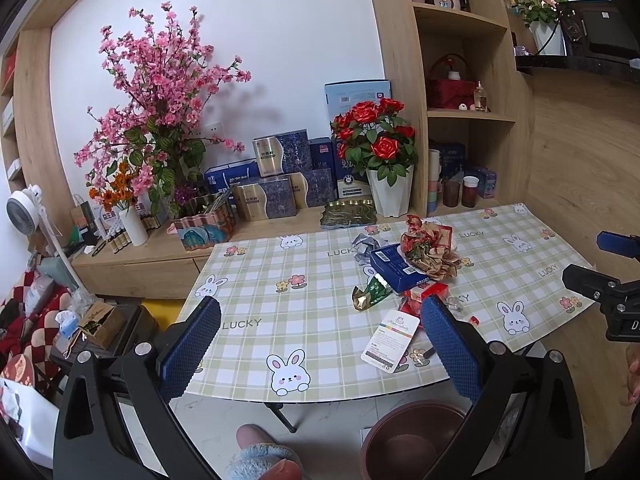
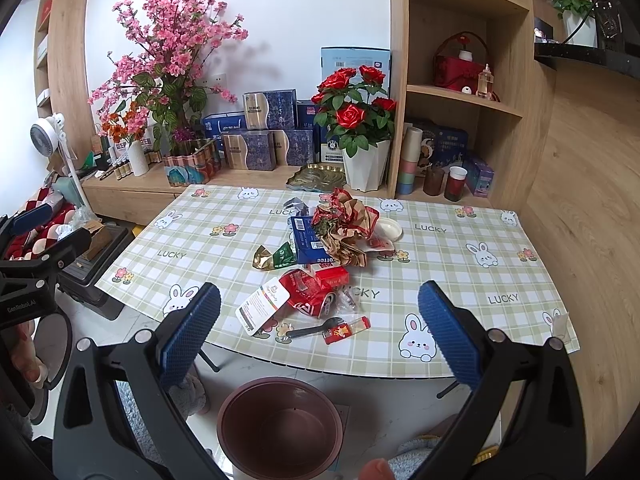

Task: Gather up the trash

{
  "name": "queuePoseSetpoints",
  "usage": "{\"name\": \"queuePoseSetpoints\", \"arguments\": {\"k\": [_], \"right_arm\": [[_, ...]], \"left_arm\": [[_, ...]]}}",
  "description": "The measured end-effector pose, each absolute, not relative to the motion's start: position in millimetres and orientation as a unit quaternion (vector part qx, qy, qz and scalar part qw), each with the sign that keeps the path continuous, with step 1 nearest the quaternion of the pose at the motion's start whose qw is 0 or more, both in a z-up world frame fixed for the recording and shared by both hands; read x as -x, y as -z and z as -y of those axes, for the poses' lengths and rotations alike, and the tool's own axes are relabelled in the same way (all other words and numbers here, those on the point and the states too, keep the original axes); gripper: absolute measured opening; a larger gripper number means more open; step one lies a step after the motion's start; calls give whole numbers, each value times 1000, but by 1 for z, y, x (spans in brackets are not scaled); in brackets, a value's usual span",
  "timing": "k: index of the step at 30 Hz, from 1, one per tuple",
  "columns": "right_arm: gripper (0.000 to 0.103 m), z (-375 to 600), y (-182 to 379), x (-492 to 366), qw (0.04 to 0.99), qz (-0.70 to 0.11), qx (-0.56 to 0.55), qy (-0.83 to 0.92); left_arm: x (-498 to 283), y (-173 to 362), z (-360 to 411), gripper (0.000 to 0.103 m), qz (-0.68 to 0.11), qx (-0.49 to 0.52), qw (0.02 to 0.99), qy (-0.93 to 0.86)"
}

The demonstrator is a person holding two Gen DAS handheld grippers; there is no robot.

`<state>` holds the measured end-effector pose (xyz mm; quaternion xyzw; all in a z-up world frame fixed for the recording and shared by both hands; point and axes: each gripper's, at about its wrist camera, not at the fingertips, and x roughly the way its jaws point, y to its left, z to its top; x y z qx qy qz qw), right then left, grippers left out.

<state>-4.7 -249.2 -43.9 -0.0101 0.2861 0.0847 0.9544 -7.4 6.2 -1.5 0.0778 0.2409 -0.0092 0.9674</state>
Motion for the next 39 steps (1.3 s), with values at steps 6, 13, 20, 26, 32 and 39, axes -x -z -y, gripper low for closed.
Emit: {"name": "queuePoseSetpoints", "arguments": {"k": [6,13,20,26,32,39], "right_arm": [[97,249,44,5,954,-286,11,-84],[98,249,44,5,954,-286,10,-85],[98,251,48,4,952,-293,7,-86],[98,254,59,-8,948,-306,-2,-92],[98,270,76,-26,954,-288,-22,-76],[98,290,120,-64,936,-339,-55,-72]], "left_arm": [[8,3,-9,98,-243,-76,967,9],[8,7,-12,98,-242,-72,968,8],[2,15,-21,98,-252,-36,967,17],[-5,25,-26,98,-236,-37,971,25],[-34,63,-37,98,-287,-14,956,57],[-71,116,-24,98,-328,-40,940,87]]}}
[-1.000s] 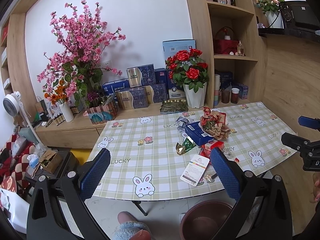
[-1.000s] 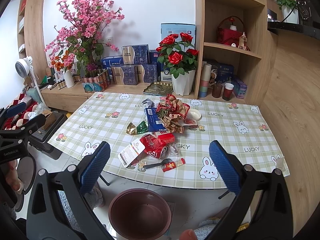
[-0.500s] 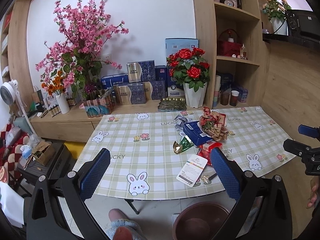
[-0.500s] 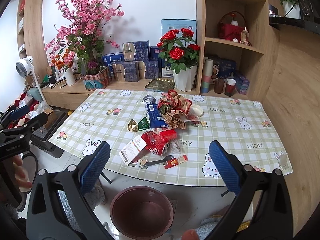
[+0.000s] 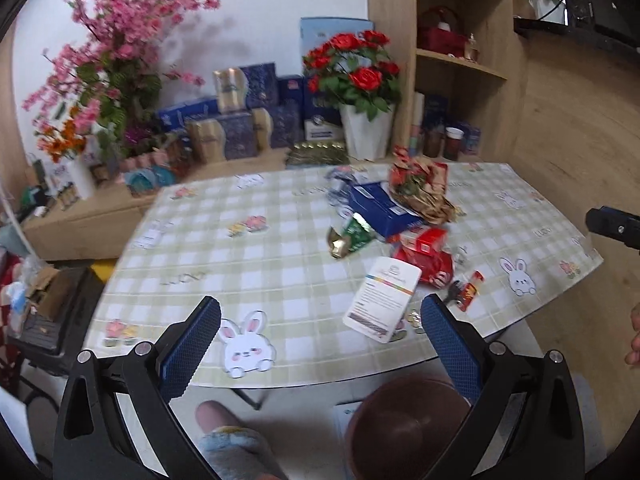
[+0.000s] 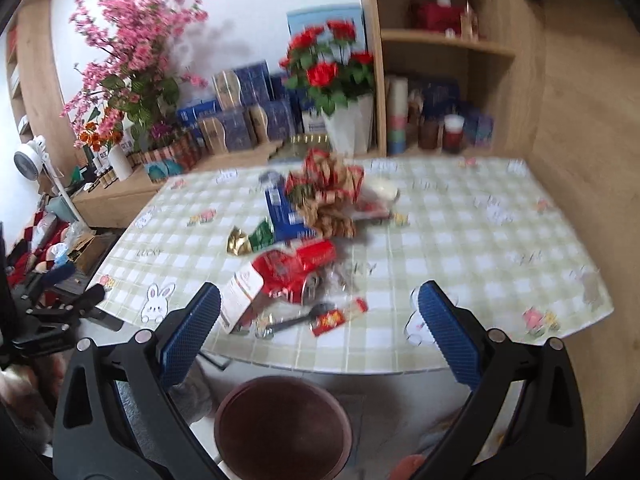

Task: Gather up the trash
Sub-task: 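Reach the left tool to the white printed card and grasp it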

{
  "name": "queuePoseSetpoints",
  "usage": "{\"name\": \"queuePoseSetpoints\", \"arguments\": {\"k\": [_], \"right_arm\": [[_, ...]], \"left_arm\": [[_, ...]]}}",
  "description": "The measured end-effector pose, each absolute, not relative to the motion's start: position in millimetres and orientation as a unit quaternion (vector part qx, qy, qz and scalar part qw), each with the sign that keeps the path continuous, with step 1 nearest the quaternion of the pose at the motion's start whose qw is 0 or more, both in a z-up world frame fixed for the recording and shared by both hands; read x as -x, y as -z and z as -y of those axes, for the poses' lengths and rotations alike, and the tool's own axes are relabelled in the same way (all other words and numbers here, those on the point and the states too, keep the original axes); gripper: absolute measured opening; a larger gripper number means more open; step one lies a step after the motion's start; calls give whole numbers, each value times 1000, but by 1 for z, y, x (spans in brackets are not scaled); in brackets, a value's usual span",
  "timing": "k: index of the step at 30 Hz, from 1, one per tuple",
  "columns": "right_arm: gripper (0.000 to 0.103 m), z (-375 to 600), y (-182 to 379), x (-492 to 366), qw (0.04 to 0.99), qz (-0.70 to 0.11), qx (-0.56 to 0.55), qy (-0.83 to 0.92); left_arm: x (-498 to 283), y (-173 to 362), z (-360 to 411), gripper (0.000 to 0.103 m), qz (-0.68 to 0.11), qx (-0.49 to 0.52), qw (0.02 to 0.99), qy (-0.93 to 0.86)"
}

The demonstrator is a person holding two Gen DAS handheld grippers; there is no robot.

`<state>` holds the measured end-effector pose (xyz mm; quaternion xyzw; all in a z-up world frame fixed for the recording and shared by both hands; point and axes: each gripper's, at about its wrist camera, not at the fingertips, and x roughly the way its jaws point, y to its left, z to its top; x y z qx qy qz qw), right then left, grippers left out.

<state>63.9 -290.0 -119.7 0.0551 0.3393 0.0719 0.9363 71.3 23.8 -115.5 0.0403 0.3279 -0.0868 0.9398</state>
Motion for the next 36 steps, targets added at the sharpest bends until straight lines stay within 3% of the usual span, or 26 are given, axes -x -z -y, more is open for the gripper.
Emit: {"name": "queuePoseSetpoints", "arguments": {"k": [11,19,21,25,27,30,36], "right_arm": [[97,315,186,-101,914,-399,-75,-12],[97,334,212,-120,903,-423,-73,-5],[97,334,213,-129,902,-425,-70,-8],[97,318,207,-162,907,-417,-42,-37],[97,306,201,-181,912,-407,-23,-51],[97,285,195,-217,914,-396,-22,-85],[97,255,217,-299,904,-410,-58,-106]], "left_arm": [[-162,242,69,98,-417,-167,883,135],[-196,276,82,96,-450,-170,866,140],[-199,275,78,74,-458,-154,863,147],[-205,267,55,53,-469,-101,862,167],[-207,259,46,27,-457,-93,868,169],[-214,243,28,14,-441,-71,877,176],[-230,222,-9,13,-429,17,887,169]]}}
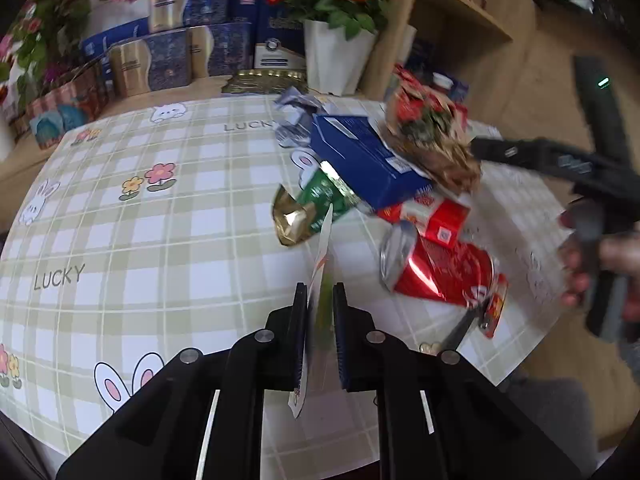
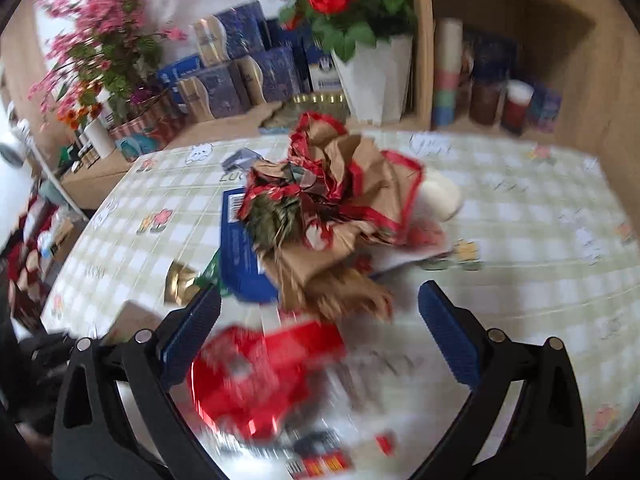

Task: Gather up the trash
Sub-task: 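Reach the left tool to the white printed card and grasp it, then grasp the brown paper flower wrapping with the right tool while the left tool holds the card, then carry the wrapping over the brown pot and open the right tool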

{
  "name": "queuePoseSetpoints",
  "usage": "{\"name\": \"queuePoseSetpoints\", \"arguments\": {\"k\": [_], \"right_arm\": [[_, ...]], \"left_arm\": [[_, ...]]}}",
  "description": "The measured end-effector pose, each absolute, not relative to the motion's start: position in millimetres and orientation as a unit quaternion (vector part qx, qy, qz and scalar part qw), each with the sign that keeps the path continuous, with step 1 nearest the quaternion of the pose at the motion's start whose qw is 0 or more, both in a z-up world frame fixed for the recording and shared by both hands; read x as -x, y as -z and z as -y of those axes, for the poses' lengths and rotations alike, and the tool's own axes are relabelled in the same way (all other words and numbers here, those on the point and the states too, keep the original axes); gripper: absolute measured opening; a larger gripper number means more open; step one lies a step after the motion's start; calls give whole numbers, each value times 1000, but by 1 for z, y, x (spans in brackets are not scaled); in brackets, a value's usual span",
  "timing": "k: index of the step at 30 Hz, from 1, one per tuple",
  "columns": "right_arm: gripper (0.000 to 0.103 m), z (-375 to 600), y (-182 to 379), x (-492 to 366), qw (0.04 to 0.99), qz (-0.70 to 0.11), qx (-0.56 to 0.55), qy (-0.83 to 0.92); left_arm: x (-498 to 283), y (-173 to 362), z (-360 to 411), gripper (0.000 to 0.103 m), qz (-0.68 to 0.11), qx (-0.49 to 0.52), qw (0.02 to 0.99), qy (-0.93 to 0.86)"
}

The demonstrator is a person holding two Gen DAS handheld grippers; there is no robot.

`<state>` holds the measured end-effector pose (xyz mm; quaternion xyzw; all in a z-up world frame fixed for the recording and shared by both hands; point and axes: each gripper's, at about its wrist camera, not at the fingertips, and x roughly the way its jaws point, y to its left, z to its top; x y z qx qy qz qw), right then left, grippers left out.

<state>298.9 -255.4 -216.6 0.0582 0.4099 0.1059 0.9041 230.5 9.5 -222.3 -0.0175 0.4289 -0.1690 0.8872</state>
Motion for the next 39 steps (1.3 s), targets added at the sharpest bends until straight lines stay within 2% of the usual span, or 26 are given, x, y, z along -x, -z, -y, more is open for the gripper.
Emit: {"name": "queuePoseSetpoints", "arguments": {"k": [7,9,13,14,24,39], "right_arm": [[97,241,240,-346,891,-440,-66,-91],[85,234,240,-347,889,-443,-51,-106],[67,231,228,-337,892,-427,-44,-139],[46,231,224,-333,894,-423,-45,-145],[41,235,176,-276,904,-370,-64,-203],[39,252,121,-126,898,-334,-110,-264]], "left_arm": [[-223,197,-29,13,-407,58,897,164],[-220,190,-32,13,-400,71,898,168],[-211,176,-25,13,-391,70,899,182],[-208,173,-24,13,-389,66,900,186],[-180,140,-19,13,-370,74,904,199],[-84,101,-48,13,-346,83,913,198]]}}
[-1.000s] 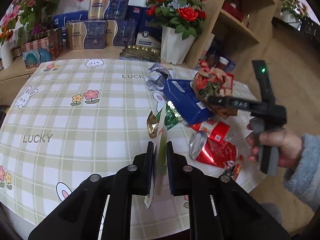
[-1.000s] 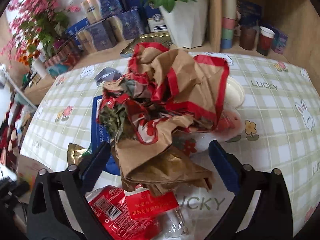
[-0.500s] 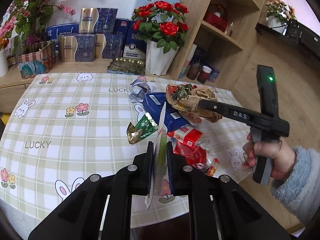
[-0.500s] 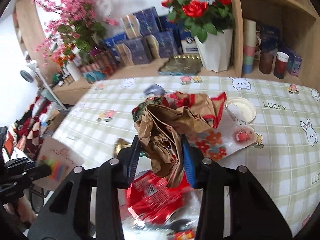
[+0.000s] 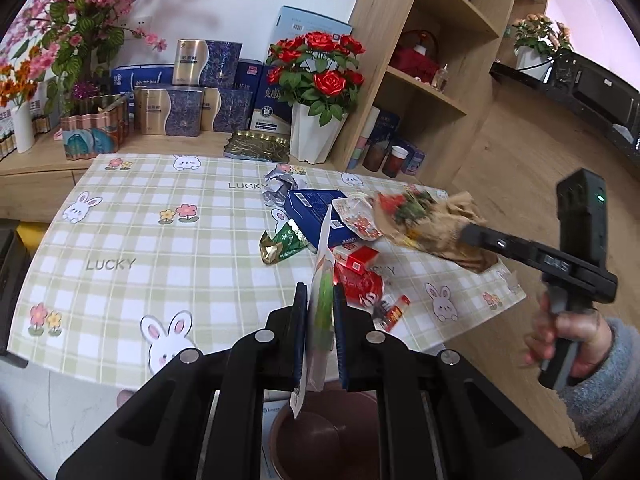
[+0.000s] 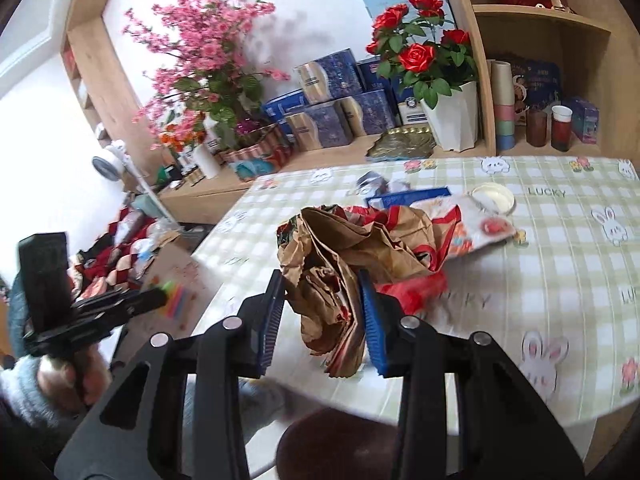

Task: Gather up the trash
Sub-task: 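Carry the wrapping over the brown pot and open the right tool, then lower the white card over the pot and open the left tool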

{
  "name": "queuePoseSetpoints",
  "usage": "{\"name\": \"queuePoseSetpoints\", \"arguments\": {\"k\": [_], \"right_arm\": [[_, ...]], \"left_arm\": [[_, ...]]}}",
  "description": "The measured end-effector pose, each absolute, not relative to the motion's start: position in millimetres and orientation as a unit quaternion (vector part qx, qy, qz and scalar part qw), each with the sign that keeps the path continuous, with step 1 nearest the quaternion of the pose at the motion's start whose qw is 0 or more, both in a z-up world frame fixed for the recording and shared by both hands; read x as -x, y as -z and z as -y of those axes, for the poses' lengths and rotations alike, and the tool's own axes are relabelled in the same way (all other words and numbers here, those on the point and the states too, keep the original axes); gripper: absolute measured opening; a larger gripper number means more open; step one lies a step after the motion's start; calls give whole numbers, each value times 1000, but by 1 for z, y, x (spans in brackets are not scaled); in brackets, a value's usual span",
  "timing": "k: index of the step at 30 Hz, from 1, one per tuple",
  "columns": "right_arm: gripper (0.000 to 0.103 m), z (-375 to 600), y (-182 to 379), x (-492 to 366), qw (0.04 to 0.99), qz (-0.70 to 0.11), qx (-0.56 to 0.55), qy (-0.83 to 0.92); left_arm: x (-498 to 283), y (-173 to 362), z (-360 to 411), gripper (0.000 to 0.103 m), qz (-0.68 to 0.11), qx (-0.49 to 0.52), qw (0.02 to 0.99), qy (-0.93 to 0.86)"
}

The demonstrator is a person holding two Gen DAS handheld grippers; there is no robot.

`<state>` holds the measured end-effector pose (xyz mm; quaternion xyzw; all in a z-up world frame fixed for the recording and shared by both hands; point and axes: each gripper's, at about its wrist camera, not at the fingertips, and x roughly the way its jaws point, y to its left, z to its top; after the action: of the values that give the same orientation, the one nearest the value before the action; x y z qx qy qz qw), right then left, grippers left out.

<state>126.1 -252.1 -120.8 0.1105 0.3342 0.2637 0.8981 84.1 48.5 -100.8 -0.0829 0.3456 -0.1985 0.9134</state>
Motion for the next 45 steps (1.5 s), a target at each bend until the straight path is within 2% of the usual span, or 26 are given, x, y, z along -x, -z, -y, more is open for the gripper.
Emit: {"name": "queuePoseSetpoints", "arguments": {"k": [5,9,15,21,23,24,27,28,32,39,45], "right_arm": [[39,256,121,-64,873,-366,-124,-298],[38,258,145,-32,837,-430,-147,-304],[38,253,201,-15,785,-517,-176,-294],[38,249,242,-26,750,-558,-211,-285],[52,245,249,-30,745,-572,-209,-272],[54,244,249,-33,744,-576,-207,-267],[70,246,235,-38,768,-550,-198,-260],[78,250,230,-42,779,-539,-195,-254],[96,259,204,-48,834,-480,-167,-216],[97,272,157,-42,920,-362,-80,-123],[97,292,147,-43,930,-340,-98,-95]], "left_arm": [[-56,98,-52,13,-348,81,910,209],[-40,102,-50,13,-351,78,908,214],[-32,116,-51,13,-368,96,899,217],[-29,127,-39,13,-381,79,893,224],[-29,132,-37,13,-387,78,890,227],[-30,134,-35,13,-391,77,888,229],[-32,143,-30,13,-402,74,882,232],[-34,147,-27,13,-408,74,879,234],[-37,154,-16,13,-419,66,872,243],[-38,172,7,13,-446,36,852,272],[-37,192,29,13,-472,5,832,291]]}}
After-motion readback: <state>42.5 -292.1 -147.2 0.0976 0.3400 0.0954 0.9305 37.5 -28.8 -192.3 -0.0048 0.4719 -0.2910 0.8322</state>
